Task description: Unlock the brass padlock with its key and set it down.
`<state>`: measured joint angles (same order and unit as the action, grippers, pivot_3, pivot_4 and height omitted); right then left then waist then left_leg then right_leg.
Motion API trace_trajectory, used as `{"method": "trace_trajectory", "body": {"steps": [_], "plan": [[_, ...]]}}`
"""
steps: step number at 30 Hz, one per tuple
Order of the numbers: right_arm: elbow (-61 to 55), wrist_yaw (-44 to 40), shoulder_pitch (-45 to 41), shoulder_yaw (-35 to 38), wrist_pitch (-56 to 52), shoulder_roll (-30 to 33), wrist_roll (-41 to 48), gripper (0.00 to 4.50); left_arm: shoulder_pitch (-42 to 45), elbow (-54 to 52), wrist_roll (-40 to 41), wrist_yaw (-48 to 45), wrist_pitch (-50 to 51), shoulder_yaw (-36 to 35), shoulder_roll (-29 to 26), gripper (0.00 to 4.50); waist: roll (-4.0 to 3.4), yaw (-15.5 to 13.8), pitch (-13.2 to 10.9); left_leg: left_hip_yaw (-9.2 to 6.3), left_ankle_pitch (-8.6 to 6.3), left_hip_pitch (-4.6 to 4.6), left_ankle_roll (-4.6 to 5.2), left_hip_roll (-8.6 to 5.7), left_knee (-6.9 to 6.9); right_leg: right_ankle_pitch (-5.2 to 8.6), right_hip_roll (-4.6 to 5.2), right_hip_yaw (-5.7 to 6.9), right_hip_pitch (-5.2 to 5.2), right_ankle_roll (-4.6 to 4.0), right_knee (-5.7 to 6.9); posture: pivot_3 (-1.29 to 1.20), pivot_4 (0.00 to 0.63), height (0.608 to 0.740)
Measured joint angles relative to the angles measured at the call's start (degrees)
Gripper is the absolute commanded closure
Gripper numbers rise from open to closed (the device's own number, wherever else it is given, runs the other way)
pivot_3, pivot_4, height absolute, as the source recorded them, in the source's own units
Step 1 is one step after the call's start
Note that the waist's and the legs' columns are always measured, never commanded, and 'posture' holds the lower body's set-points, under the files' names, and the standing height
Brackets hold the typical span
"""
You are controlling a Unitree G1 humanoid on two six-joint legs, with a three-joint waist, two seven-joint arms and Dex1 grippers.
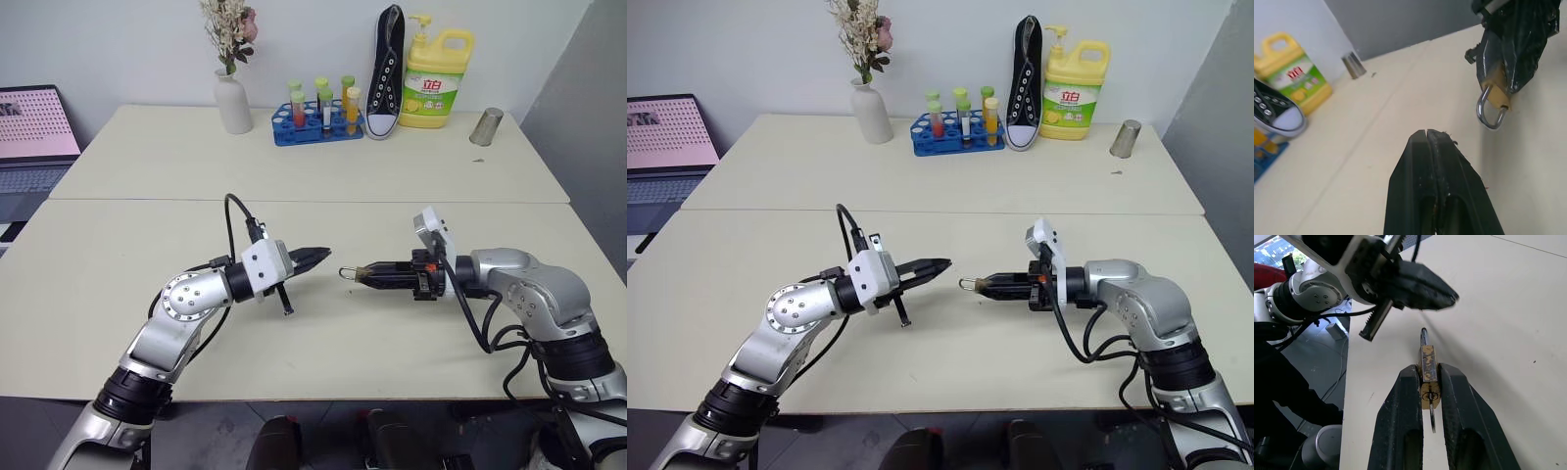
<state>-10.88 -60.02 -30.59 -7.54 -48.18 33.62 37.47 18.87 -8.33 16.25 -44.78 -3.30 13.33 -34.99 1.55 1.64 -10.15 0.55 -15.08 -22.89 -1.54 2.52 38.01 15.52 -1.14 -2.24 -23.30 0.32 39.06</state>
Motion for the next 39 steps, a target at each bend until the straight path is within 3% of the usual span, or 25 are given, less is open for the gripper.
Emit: {"method": "trace_trajectory", "body": {"steps": [8,19,39], "plan": [[-1.68,0.17,0.18,0.02,-1.03,-0.01,1.09,4.33,0.19,-0.61,1.4,-3.81,7.04,0.72,4.41,4.5,0.0,-0.01,0.0,-0.01,0.0,0.01,0.0,0.0,0.0,0.0,0.0,-0.01,0.0,0.0,0.0,0.0,0.15,0.74],[-1.77,0.28,0.41,0.01,-0.63,0.18,1.33,4.33,-2.03,-7.57,4.22,-8.63,15.49,-0.4,1.82,4.5,0.0,0.0,0.0,-0.02,0.0,0.01,0.0,0.0,0.0,0.01,-0.02,-0.02,0.0,0.0,0.0,0.0,0.15,0.74],[-0.12,-0.28,0.69,-0.74,1.6,0.2,-1.53,4.33,-1.89,-14.83,13.32,-6.73,28.28,-6.45,2.69,4.5,0.01,0.0,-0.01,-0.03,0.0,0.0,0.0,0.01,0.0,0.02,-0.02,-0.02,0.0,0.02,-0.02,0.0,0.15,0.74]]}}
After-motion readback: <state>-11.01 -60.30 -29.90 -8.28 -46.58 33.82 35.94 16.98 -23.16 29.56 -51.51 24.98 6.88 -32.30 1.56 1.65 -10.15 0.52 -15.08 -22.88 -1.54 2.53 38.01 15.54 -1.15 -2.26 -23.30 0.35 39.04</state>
